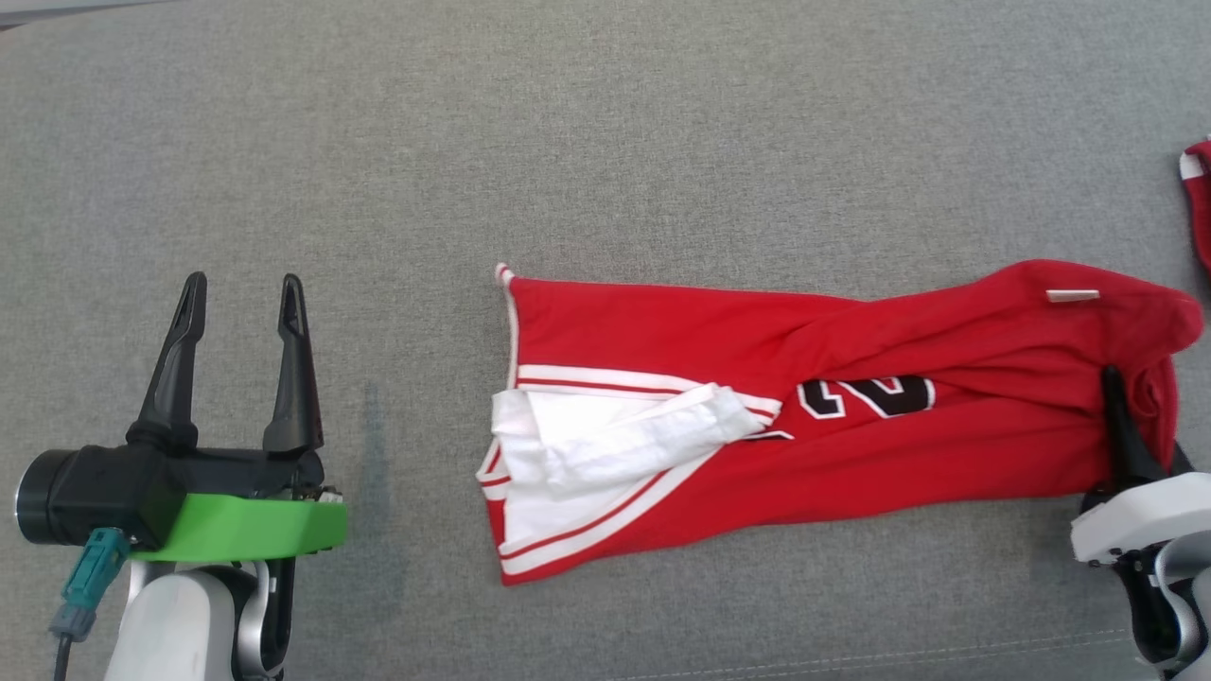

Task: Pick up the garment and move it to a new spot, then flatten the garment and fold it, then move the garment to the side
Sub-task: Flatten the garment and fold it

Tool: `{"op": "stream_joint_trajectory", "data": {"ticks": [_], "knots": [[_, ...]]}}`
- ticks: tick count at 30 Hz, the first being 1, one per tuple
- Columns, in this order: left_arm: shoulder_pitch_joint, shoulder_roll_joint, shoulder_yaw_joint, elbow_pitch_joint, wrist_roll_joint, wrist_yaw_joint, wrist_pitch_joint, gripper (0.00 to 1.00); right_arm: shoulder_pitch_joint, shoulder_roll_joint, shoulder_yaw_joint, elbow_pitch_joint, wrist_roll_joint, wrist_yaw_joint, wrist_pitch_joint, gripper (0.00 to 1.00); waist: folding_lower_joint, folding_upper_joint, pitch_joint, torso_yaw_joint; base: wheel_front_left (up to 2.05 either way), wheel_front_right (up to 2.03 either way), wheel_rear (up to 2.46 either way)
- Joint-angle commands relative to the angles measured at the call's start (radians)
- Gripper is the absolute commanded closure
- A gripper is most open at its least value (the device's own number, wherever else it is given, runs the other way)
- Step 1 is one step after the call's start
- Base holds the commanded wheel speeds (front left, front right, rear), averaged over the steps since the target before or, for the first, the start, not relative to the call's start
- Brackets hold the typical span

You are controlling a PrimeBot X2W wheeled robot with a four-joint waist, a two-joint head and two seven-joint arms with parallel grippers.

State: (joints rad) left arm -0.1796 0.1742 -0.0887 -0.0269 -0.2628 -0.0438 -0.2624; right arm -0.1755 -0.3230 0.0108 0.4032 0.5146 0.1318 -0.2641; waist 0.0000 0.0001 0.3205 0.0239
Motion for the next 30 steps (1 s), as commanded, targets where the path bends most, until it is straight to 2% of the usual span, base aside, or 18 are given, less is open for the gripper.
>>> {"op": "stream_joint_trajectory", "data": {"ticks": [1,4,8,13,17,20,24,30], "knots": [[0.007,-0.003,0.006,-0.003,0.006,-0.001,-0.003,0.0,0.015,-0.017,-0.024,-0.009,-0.012,-0.002,0.0,1.0,0.0,-0.0001,-0.002,-0.003,0.0,0.0,0.0],[0.011,-0.004,0.011,-0.005,0.007,-0.004,-0.003,0.0,0.006,-0.033,-0.037,-0.043,-0.022,-0.002,0.0,1.0,0.0,-0.0001,-0.004,-0.011,0.0,0.0,0.0],[0.014,-0.006,0.015,-0.004,0.01,-0.008,-0.002,0.0,-0.024,-0.027,0.036,-0.17,-0.061,-0.001,0.0,1.0,0.0,-0.0001,-0.01,-0.021,0.0,0.0,0.0],[0.014,-0.008,0.012,-0.004,0.014,-0.01,-0.003,0.0,-0.049,0.005,0.184,-0.335,-0.113,-0.001,0.004,1.0,0.0,-0.0001,-0.017,-0.028,0.0,0.0,0.0],[0.009,-0.012,0.007,-0.004,0.016,-0.012,-0.002,0.0,-0.085,0.053,0.336,-0.399,-0.131,-0.001,0.044,1.0,0.0,-0.0001,-0.019,-0.022,0.0,0.0,0.0],[-0.005,-0.013,0.007,0.004,0.013,-0.018,-0.002,0.0,-0.121,0.106,0.433,-0.392,-0.113,-0.001,0.064,1.0,0.0,-0.0001,-0.015,-0.012,0.0,0.0,0.0],[-0.013,-0.023,0.002,0.01,0.013,-0.021,-0.002,0.0,-0.164,0.2,0.538,-0.322,-0.096,-0.001,0.066,1.0,0.0,-0.0001,-0.007,0.01,0.0,0.0,0.0],[-0.023,-0.037,-0.003,0.016,0.016,-0.028,-0.002,0.0,-0.203,0.259,0.606,-0.202,-0.082,-0.001,0.057,1.0,0.0,-0.0001,0.007,0.042,0.0,0.0,0.0]]}}
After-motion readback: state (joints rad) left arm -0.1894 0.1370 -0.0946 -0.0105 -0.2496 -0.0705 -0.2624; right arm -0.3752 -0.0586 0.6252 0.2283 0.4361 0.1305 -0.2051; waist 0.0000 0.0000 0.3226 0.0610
